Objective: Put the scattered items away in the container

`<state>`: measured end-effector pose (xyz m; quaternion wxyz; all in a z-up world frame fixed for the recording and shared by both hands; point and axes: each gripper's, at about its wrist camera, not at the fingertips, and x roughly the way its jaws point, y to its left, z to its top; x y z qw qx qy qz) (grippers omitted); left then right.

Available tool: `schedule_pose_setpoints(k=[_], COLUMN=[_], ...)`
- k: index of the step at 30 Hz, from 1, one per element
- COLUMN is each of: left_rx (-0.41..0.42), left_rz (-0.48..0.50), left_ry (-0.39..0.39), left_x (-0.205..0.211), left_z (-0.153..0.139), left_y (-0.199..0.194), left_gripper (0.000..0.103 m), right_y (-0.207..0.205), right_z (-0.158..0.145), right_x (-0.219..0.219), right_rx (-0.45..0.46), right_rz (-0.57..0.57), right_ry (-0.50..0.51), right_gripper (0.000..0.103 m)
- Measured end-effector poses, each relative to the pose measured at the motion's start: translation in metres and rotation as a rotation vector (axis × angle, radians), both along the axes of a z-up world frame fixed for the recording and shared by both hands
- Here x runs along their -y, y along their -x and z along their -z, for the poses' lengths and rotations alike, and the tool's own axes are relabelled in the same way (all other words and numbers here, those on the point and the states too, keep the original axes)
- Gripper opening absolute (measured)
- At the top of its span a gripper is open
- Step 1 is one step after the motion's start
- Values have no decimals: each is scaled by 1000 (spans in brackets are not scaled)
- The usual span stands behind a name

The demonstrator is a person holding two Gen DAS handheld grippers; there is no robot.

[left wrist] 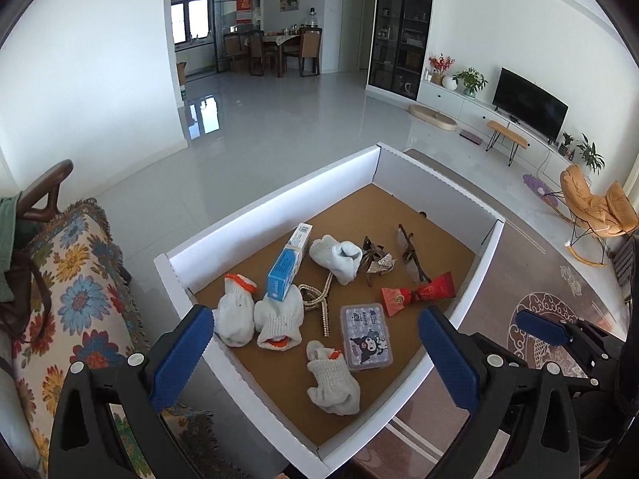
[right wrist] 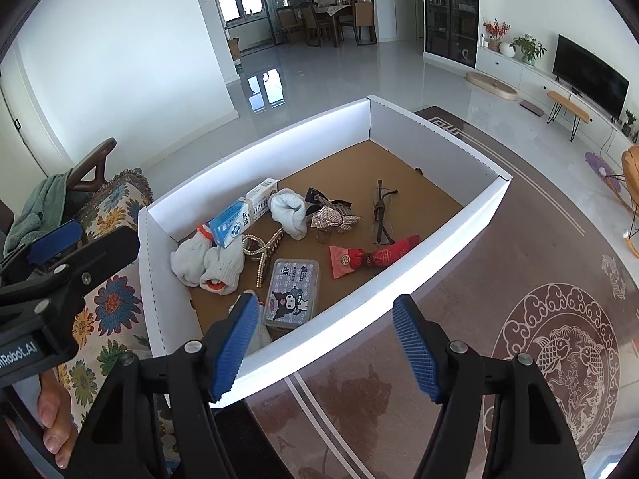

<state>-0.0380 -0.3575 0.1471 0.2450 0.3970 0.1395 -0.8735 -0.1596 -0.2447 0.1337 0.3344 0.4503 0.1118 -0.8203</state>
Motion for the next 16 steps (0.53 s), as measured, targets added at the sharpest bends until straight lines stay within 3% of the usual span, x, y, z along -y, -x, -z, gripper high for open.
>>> schedule_pose_setpoints(k=[11,13,16], left_rx=[-1,-50,-63], left_rz=[-53,-113,-102], left_ry=[-152,-146,-111], left_x=[32,36,33], left_z=[7,8,8], left_y=[11,3,5], left_gripper=[103,103,103], right_y=[4,6,9], right_z=[2,3,5], right_x=[25,30,37], right_rx=[-50,-54,-56], right_rz=[-57,-61,-64], right_ry=[-53,-55,-54], right_gripper=[70,70,70])
